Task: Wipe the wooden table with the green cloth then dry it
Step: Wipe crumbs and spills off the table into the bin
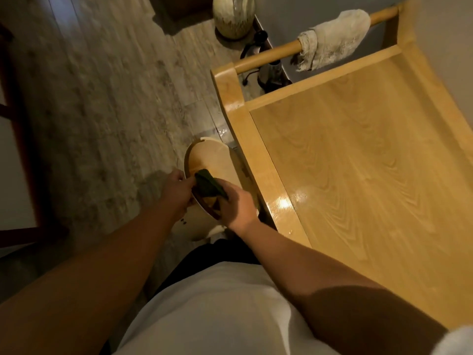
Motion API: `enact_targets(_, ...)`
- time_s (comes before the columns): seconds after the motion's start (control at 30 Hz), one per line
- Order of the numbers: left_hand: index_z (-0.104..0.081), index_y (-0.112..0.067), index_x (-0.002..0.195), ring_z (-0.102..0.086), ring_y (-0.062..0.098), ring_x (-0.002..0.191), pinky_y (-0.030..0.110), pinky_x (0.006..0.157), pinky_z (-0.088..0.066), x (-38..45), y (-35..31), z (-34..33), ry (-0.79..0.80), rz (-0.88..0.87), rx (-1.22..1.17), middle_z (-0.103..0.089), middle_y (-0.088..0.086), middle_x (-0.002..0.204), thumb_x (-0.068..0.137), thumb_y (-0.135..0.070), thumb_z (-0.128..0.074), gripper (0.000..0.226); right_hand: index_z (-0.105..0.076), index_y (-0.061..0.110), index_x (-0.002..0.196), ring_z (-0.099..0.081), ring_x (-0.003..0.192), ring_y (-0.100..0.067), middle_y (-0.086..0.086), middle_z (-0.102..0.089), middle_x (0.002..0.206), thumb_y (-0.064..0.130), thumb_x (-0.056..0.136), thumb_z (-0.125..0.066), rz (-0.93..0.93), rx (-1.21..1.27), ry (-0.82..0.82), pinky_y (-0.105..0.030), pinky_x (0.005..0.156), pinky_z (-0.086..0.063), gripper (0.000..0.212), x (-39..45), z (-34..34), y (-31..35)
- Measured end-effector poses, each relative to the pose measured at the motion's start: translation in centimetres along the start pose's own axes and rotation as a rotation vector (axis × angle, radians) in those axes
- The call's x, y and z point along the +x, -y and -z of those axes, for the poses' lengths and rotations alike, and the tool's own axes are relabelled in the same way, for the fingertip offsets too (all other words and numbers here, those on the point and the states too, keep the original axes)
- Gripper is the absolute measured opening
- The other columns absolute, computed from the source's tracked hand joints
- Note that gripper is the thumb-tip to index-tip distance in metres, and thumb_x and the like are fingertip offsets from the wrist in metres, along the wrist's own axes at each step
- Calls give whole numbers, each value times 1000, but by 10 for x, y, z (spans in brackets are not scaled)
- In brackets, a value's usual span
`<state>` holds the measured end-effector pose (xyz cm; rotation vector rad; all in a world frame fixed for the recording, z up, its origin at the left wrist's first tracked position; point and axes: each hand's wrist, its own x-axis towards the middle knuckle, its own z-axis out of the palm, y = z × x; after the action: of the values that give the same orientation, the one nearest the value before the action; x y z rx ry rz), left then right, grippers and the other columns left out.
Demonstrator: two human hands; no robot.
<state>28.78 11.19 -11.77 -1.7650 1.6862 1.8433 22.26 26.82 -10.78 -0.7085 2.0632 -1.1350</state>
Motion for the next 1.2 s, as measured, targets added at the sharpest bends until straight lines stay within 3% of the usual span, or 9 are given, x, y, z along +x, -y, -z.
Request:
enact_targets(0.07, -49, -13, 89, -52, 21, 69, 23, 36, -41, 3, -2, 1, -11, 0, 25, -55, 12, 87, 96, -22, -59, 16, -62, 16, 130, -65, 108, -17, -10, -68, 121, -1, 95, -54, -138, 209, -50, -27, 95, -51, 40, 4, 9, 3)
enact_targets(0.17, -50, -12, 93, -51, 20, 62, 21, 34, -39, 9, -2, 3, -15, 16, -11, -54, 11, 80, 94, -15, -58, 8, -62, 27, 128, -64, 78, 7, 6, -69, 102, 6, 98, -53, -252, 308, -186, -12, 65, -51, 37, 29, 50, 4)
enact_targets(0.33, -57, -14, 96, -55, 18, 59, 20, 36, -41, 16, -8, 9, -35, 7, -5, -60, 10, 79, 90, -19, -64, 10, -53, 27, 140, -64, 80, 10, 13, -64, 104, 12, 100, -51, -179, 150, -403, -9, 61, -50, 43, 89, 155, -7)
enact_targets(0.4, -58, -12, 104, -59, 20, 66, 24, 41, -47, 18, -11, 11, -29, 13, -35, -62, 10, 85, 89, -20, -66, 18, -50, 27, 143, -66, 94, -2, 2, -66, 120, 10, 99, -50, -165, -11, -505, -17, 78, -54, 47, 110, 191, -20)
enact_targets(0.47, -57, -12, 103, -61, 24, 71, 30, 49, -52, 21, -14, 13, -19, 19, -39, -62, 11, 89, 88, -18, -66, 19, -47, 24, 146, -50, 131, -21, -6, -53, 144, 5, 96, -48, -200, -193, -605, -28, 111, -37, 53, 126, 220, -42)
enact_targets(0.57, -55, -18, 90, -60, 24, 72, 30, 52, -52, 26, -16, 13, -23, 33, -50, -62, 12, 89, 89, -15, -67, 13, -41, 15, 150, -28, 148, -27, -10, -38, 157, 3, 95, -46, -325, -377, -669, -38, 123, -19, 56, 136, 236, -73)
enact_targets(0.83, -57, -9, 107, -60, 19, 65, 21, 43, -50, 29, -25, 9, -31, 8, -109, -63, 10, 85, 92, -11, -64, 16, -35, 15, 152, -23, 149, -23, -8, -34, 159, 4, 93, -51, -195, -515, -515, -27, 115, -12, 62, 159, 197, -64)
enact_targets(1.03, -53, -17, 86, -59, 21, 70, 32, 64, -50, 32, -26, 8, -31, -19, -99, -61, 8, 82, 91, -14, -65, 14, -38, 15, 150, -30, 147, -23, -7, -39, 156, 4, 93, -54, 12, -547, -322, -41, 120, -24, 60, 135, 122, -26)
enact_targets(1.2, -56, -16, 86, -62, 26, 76, 44, 71, -54, 24, -30, 10, -15, -44, -92, -63, 12, 84, 82, -20, -74, 18, -46, 17, 146, -38, 142, -25, -7, -45, 152, -1, 88, -59, 173, -530, -146, -38, 118, -27, 62, 105, 56, -4)
